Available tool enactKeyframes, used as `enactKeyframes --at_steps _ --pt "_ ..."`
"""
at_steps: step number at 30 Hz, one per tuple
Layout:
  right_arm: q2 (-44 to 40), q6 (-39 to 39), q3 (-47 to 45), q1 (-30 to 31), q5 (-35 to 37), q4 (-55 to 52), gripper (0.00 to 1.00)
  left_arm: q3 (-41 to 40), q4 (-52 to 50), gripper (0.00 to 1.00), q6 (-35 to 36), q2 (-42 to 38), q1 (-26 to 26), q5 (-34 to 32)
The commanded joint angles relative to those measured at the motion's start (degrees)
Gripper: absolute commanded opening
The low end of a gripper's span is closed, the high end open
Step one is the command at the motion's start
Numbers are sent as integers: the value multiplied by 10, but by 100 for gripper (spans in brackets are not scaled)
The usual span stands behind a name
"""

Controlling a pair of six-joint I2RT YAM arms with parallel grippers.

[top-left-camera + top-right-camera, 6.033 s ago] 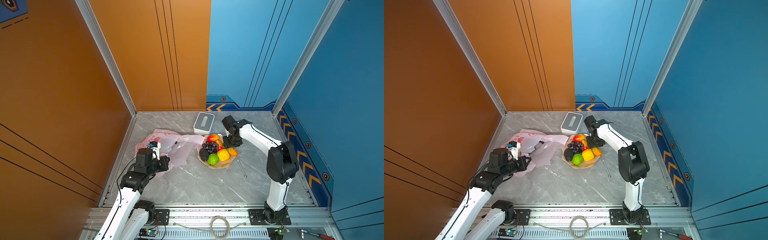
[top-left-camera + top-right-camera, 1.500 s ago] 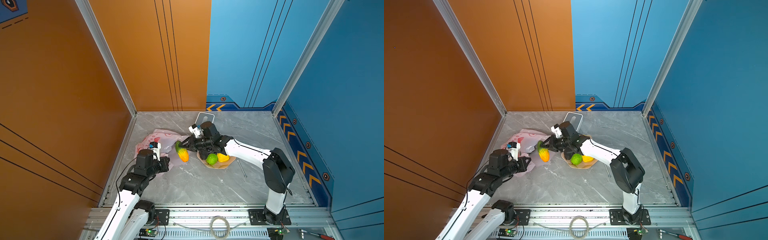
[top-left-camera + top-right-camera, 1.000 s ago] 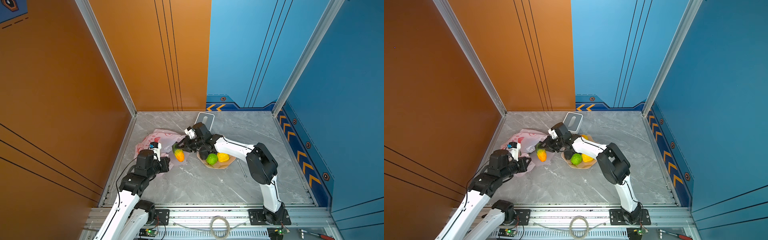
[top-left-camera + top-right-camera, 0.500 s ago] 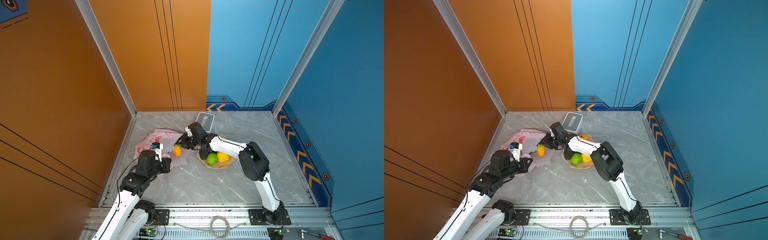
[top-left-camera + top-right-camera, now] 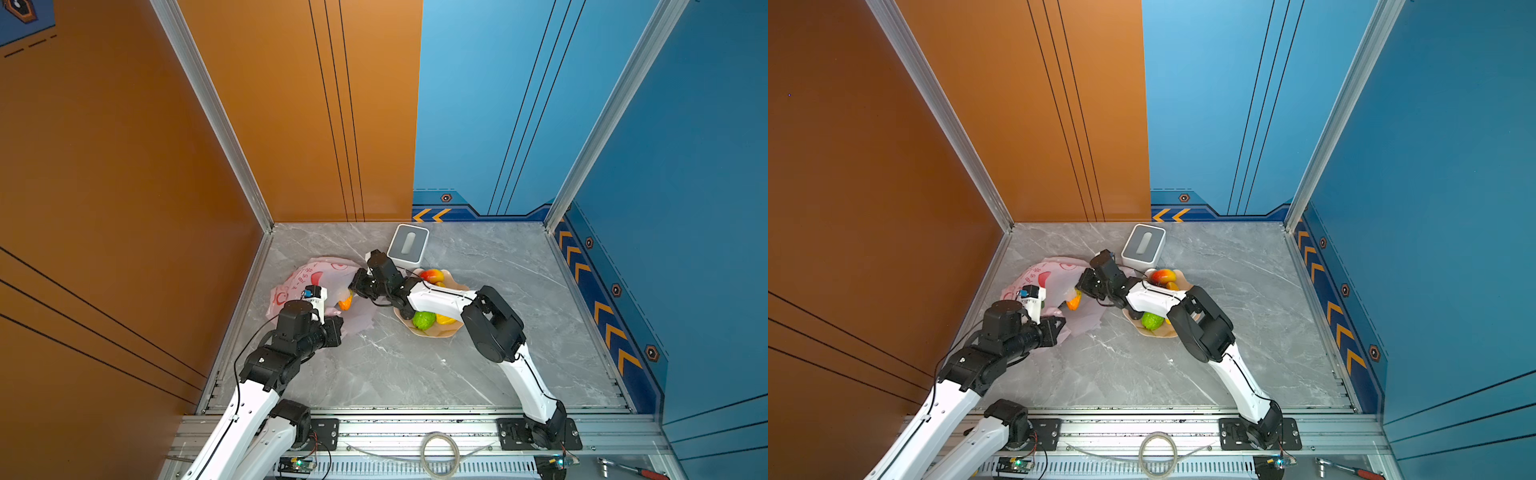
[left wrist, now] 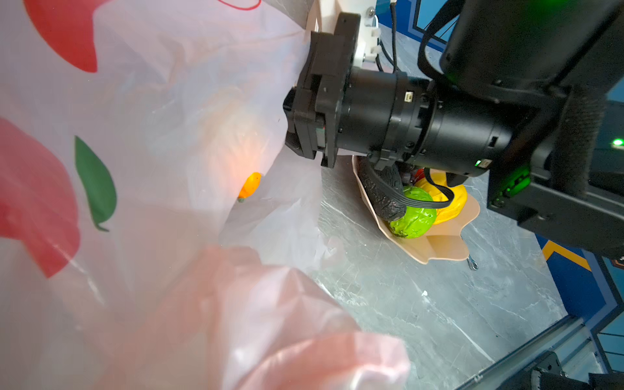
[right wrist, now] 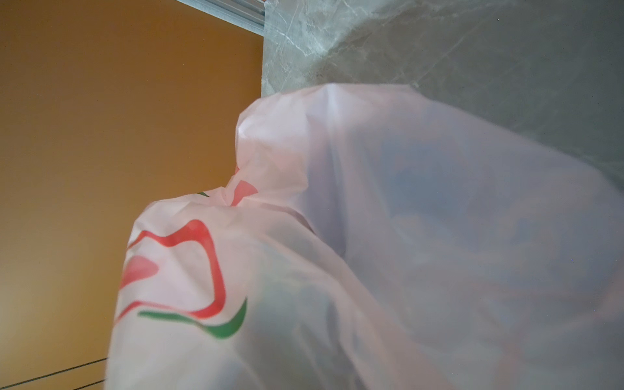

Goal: Place the fruits into the plastic bag
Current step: Place the fruit in the plastic bag.

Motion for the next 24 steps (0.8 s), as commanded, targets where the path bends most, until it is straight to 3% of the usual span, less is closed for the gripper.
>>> enactKeyframes --at_steps 1,13,24 --pt "8 3 7 9 41 49 19 4 -11 0 1 1 -6 -10" --pt "44 20 13 39 77 106 19 5 -16 0 1 -6 -17 -22" --pt "102 22 70 47 16 149 19 4 -17 0 2 -4 -21 -27"
